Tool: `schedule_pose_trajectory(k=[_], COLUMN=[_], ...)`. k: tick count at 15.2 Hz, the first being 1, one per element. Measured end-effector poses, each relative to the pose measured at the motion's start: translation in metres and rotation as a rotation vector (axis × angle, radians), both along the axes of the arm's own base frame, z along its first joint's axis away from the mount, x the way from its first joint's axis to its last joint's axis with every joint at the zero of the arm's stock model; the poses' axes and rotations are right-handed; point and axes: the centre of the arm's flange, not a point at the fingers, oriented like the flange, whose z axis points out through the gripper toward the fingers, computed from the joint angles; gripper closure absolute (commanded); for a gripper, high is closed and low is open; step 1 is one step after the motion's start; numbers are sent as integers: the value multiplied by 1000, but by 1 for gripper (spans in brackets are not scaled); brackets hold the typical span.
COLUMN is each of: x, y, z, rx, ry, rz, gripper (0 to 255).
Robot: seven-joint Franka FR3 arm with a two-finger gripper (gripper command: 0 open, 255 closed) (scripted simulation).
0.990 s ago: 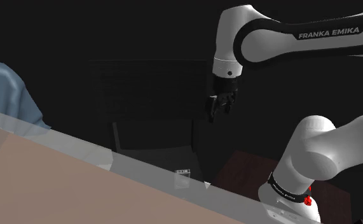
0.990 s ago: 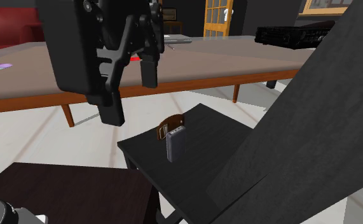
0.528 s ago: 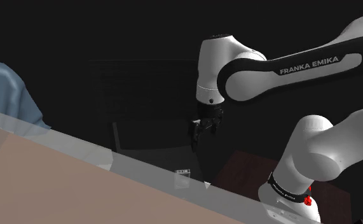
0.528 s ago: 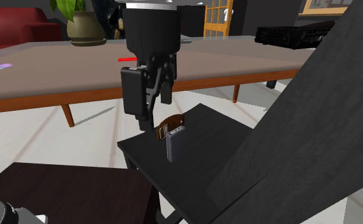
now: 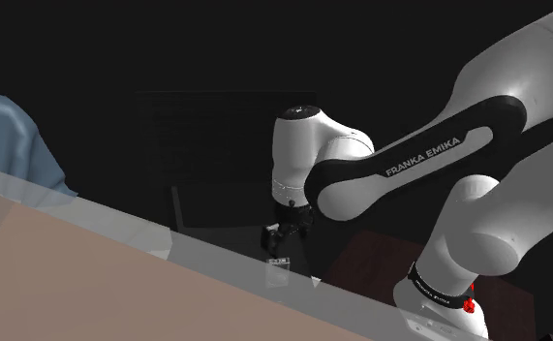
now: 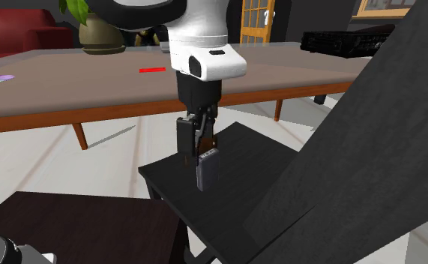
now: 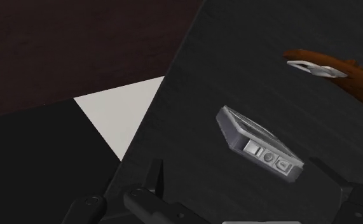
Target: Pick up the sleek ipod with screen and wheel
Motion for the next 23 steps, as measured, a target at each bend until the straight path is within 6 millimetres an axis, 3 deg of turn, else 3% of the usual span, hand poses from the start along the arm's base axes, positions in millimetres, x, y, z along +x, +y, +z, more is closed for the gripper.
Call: schedule_pose_trajectory(k=[3,11,12,23], x=[6,8,8,8], y=[27,32,32,32], z=[-23,-63,-64,-62], rx=[-5,-4,-4,-3], ry=[-7,-9,-9,-10], rz=[-9,-12,-12,-11], gripper=[0,0,255,255])
